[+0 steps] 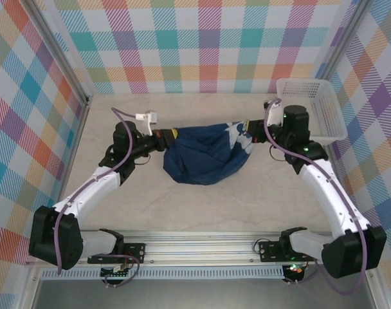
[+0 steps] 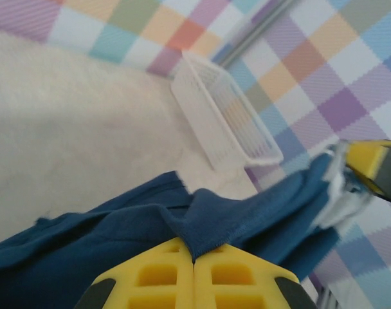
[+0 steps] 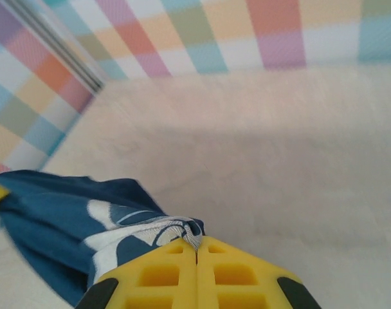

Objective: Fold the inside-out t-shirt

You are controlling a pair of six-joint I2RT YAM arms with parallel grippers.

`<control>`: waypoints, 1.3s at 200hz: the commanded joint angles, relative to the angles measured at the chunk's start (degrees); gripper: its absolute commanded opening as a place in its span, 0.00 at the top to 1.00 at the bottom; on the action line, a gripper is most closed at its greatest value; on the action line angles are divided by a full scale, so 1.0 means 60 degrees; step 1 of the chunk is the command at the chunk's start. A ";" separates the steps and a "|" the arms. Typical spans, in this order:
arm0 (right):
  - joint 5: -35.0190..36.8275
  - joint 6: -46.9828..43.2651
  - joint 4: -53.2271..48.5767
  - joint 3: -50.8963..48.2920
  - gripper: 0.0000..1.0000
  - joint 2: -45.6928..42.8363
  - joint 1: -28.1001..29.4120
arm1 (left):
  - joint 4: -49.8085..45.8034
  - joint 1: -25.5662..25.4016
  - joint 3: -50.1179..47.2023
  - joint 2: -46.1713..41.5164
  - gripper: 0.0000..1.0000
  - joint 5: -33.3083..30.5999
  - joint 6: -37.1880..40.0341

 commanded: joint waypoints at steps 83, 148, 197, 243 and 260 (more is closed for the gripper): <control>0.1183 -0.3084 0.1276 -0.1068 0.43 0.0360 0.3195 | 0.0410 -0.0216 0.0494 -0.0142 1.00 0.0777 0.0383; 0.0083 -0.3391 0.2825 0.0139 0.55 0.3117 0.3639 | 0.0155 -0.0257 0.0514 -0.0218 1.00 0.0729 0.0574; 0.0125 -0.3081 0.3130 -0.0155 1.00 0.3239 0.3623 | -0.0016 -0.0257 0.0465 -0.0301 1.00 0.0445 0.0673; -0.0259 -0.2131 0.2977 -0.1136 1.00 0.1322 0.2617 | -0.1258 -0.0257 0.0682 -0.0354 1.00 -0.1255 0.0933; -0.0592 -0.1662 0.3050 -0.1389 1.00 0.0400 0.2260 | -0.1641 -0.0257 0.0750 -0.0269 1.00 -0.1870 0.1050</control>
